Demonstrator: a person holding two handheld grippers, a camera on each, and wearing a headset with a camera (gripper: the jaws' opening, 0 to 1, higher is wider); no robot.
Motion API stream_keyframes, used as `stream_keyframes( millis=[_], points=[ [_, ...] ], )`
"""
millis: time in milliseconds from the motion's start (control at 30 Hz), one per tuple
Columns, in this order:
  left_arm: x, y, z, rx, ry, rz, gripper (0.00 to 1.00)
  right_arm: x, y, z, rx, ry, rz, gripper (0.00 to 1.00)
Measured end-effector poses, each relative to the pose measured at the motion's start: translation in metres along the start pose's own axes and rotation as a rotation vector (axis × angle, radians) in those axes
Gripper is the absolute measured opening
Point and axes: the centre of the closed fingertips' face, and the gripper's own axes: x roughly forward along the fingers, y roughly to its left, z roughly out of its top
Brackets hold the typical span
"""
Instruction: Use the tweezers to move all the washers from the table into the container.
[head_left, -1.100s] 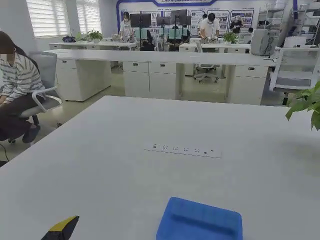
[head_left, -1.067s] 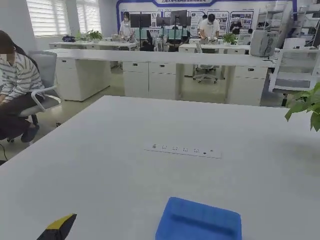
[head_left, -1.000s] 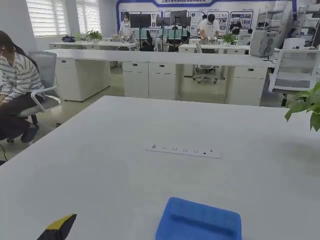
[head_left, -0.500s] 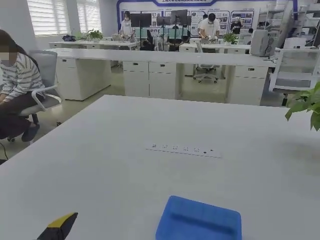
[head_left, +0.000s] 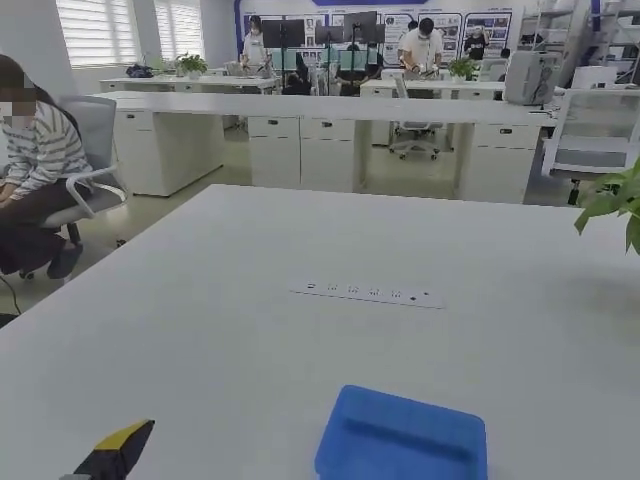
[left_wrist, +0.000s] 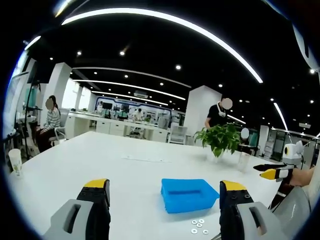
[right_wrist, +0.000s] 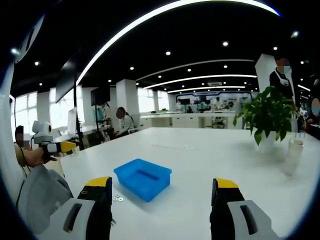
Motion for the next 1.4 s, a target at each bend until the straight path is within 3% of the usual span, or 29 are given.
stream_keyframes(
  millis=[500,733,833,967,1133,1400],
  points=[
    [0.000,0.001,-0.002,-0.013,0.008,0.003,0.92,0.001,0.002,-0.003,-0.003,0.014,0.006,0.79],
    [-0.001,0.004,0.000,-0.030,0.002,0.010,0.91,0.002,0.002,-0.005,-0.011,0.026,0.012,0.79],
    [-0.003,0.007,0.003,-0.071,-0.019,0.006,0.91,0.001,0.002,-0.005,-0.010,0.025,0.010,0.78],
    [-0.004,0.009,0.004,-0.065,-0.024,0.019,0.90,0.002,0.004,-0.006,-0.015,0.031,0.015,0.77],
    [-0.003,0.006,0.000,-0.033,0.002,0.016,0.89,0.005,0.007,-0.013,-0.018,0.064,0.025,0.77],
    [0.000,-0.001,-0.004,-0.038,0.039,-0.029,0.84,0.008,0.004,-0.020,-0.006,0.116,0.025,0.74]
  ],
)
